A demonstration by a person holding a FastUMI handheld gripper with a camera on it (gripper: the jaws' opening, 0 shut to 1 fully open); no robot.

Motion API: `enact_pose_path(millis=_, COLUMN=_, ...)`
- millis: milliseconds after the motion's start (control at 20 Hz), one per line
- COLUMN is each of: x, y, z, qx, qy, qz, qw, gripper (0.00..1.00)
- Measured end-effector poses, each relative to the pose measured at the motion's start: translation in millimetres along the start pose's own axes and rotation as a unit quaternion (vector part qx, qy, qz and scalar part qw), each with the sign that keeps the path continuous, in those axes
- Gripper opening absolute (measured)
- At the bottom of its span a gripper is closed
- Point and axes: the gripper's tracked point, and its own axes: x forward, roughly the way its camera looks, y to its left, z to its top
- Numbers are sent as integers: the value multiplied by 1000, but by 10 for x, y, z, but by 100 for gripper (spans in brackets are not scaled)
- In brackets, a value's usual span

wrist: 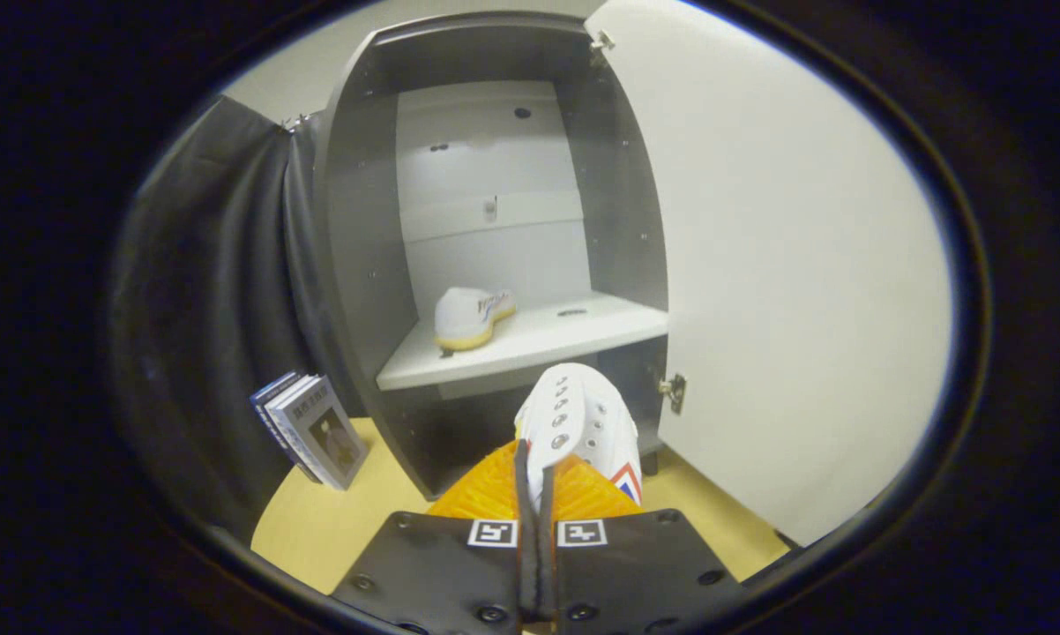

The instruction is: Open the shoe cabinet door, grab the shoes and put them into the shoe cabinet, then close the shoe cabinet door.

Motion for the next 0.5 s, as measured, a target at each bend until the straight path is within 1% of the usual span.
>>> enact_pose_path(millis=200, x=103, y=-13, z=542, qx=-8, qy=-48, qz=1, qw=999, gripper=2)
enact_pose_path(millis=400, x=360, y=15, z=1033, qx=-7, qy=-92, qz=10, qw=996, gripper=2)
enact_pose_path(millis=500, x=588, y=21, z=1249, qx=-5, qy=-105, qz=17, qw=994, gripper=2)
